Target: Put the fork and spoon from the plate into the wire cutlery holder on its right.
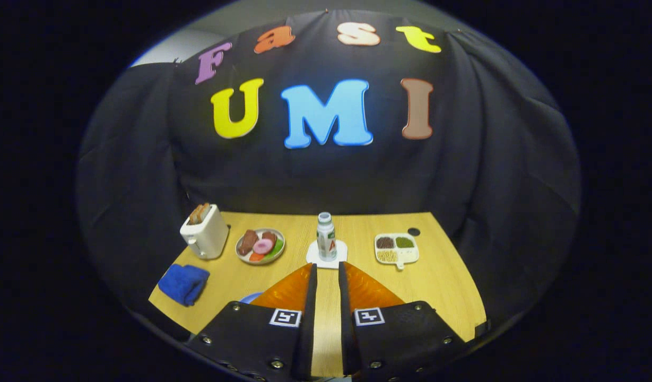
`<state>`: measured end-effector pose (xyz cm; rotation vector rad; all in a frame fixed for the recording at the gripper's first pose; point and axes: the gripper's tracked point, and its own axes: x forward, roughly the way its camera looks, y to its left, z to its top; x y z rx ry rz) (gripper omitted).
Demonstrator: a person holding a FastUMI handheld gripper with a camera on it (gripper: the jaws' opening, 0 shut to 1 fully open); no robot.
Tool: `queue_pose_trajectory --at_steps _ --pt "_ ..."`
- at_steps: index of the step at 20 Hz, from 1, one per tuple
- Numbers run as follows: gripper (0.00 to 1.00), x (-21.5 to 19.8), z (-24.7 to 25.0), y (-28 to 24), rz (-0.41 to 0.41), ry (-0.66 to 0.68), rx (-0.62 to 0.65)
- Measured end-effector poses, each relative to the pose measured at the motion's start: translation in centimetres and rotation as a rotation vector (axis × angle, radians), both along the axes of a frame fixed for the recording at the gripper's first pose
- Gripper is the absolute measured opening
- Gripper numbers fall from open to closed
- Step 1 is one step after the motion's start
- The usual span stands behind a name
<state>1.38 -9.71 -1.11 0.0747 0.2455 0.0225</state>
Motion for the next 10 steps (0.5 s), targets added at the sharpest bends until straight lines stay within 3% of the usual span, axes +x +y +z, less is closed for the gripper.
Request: queue_pose_trajectory --at_steps 4,8,10 --pt "0.22 -1.5 4.7 1.6 -0.033 -0.225 -0.004" --pt "0.26 -2.0 4.0 6.3 0.044 -0.241 -0.1" --pt "0.61 -2.3 2.9 9.1 0.126 -0.24 -0.123"
